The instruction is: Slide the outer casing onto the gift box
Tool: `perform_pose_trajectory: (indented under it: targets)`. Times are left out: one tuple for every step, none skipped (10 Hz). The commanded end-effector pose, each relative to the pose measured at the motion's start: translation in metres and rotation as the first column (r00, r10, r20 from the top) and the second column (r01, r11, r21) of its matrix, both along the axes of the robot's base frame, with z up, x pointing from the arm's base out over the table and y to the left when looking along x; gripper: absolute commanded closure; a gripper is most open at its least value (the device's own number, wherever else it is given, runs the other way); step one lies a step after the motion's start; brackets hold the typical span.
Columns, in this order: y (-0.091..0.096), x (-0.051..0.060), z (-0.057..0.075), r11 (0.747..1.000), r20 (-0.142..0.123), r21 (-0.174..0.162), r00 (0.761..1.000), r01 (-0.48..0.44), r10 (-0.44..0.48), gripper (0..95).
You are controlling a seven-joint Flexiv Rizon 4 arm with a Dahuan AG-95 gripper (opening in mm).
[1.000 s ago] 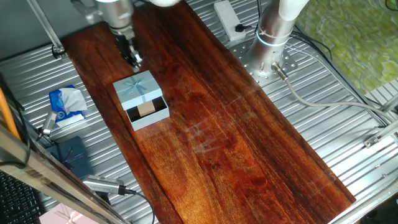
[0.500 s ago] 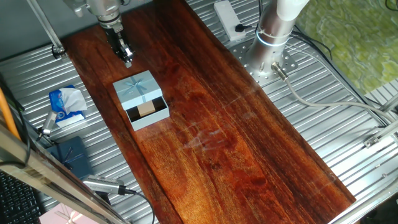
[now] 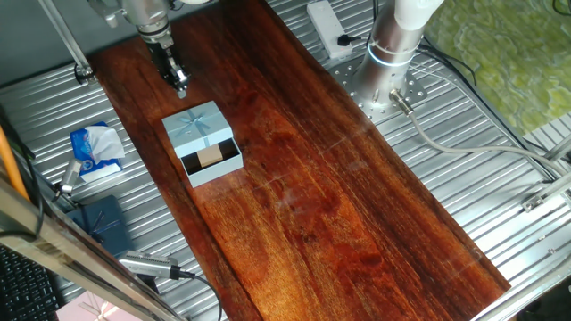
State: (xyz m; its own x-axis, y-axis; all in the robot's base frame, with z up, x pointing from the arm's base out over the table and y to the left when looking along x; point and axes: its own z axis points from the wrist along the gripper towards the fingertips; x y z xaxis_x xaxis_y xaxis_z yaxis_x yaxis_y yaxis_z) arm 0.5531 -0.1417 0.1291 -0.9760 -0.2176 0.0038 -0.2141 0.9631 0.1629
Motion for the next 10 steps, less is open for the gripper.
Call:
perform_pose_trajectory:
  targets:
    - [-0.0013, 0.0011, 0.0002, 1.000, -0.013, 0.001, 1.000, 0.010, -0.010, 95.0]
    - [-0.0012, 0.0012, 0.0001, 1.000, -0.013, 0.000, 1.000, 0.012, -0.012, 95.0]
    - [-0.0009, 0.0008, -0.0004, 1.000, -0.011, -0.001, 1.000, 0.017, -0.017, 95.0]
    - [-0.0008, 0.0008, -0.0005, 1.000, -0.011, -0.001, 1.000, 0.018, -0.018, 95.0]
    - [-0.0007, -0.0005, -0.0010, 1.000, -0.012, -0.005, 1.000, 0.018, -0.018, 95.0]
    - [-0.0002, -0.0026, -0.0023, 0.999, -0.010, -0.006, 0.999, 0.034, -0.034, 95.0]
    - [0.0000, -0.0030, -0.0026, 0.999, -0.007, -0.004, 0.999, 0.046, -0.046, 95.0]
    - [0.0003, -0.0028, -0.0029, 0.998, -0.013, -0.005, 0.998, 0.061, -0.061, 95.0]
    - [0.0003, -0.0028, -0.0029, 0.999, -0.013, -0.009, 0.999, 0.053, -0.053, 95.0]
    - [0.0003, -0.0028, -0.0029, 0.999, -0.012, -0.018, 0.999, 0.046, -0.046, 95.0]
